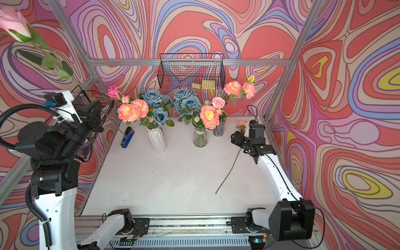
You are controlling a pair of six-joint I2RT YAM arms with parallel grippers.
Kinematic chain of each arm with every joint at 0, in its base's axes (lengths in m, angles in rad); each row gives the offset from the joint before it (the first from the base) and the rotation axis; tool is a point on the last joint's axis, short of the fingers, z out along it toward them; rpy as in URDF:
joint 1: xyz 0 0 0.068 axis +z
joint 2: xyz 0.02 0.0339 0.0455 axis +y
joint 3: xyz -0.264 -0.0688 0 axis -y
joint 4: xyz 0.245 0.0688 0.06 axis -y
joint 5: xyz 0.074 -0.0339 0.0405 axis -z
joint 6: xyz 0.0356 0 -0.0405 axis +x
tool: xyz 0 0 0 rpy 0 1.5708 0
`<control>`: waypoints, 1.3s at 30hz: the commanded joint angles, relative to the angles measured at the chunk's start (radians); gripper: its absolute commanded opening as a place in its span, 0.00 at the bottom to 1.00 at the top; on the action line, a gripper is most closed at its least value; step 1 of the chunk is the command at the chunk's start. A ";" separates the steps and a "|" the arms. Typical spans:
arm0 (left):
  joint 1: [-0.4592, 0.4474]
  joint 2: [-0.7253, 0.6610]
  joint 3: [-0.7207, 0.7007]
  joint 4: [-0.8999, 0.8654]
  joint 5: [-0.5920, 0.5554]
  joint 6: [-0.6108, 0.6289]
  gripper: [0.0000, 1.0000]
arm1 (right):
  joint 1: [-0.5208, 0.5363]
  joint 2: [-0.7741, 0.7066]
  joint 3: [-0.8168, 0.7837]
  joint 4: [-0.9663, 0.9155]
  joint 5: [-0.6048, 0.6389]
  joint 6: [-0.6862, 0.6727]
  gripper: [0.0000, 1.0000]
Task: Pick out pink flowers from the vase
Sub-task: Place the flower at the center of the board.
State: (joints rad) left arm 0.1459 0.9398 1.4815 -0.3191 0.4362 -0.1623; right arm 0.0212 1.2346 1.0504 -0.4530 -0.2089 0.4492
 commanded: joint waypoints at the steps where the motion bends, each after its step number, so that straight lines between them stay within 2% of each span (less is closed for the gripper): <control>1: 0.007 -0.046 -0.043 0.028 0.221 -0.029 0.00 | 0.004 -0.072 -0.041 0.032 -0.054 0.000 0.74; 7: 0.007 -0.099 -0.133 0.082 0.385 -0.059 0.00 | 0.005 -0.192 -0.192 0.162 -0.196 0.020 0.76; 13: 0.005 -0.153 -0.236 0.193 0.517 -0.125 0.00 | 0.005 -0.275 -0.249 0.258 -0.336 0.012 0.76; 23: 0.000 -0.174 -0.400 0.466 0.599 -0.346 0.00 | 0.008 -0.315 -0.287 0.473 -0.565 0.082 0.74; 27: -0.009 -0.166 -0.431 0.587 0.631 -0.439 0.00 | 0.057 -0.311 -0.260 0.480 -0.603 0.056 0.74; 34: -0.062 -0.149 -0.427 0.588 0.650 -0.438 0.00 | 0.118 -0.307 -0.188 0.456 -0.642 0.015 0.73; 39: -0.189 -0.107 -0.383 0.448 0.608 -0.316 0.00 | 0.173 -0.288 -0.149 0.471 -0.645 0.016 0.72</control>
State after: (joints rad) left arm 0.0063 0.8116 1.0603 0.1905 1.0527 -0.5491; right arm 0.1665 0.9337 0.8696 -0.0036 -0.8307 0.4805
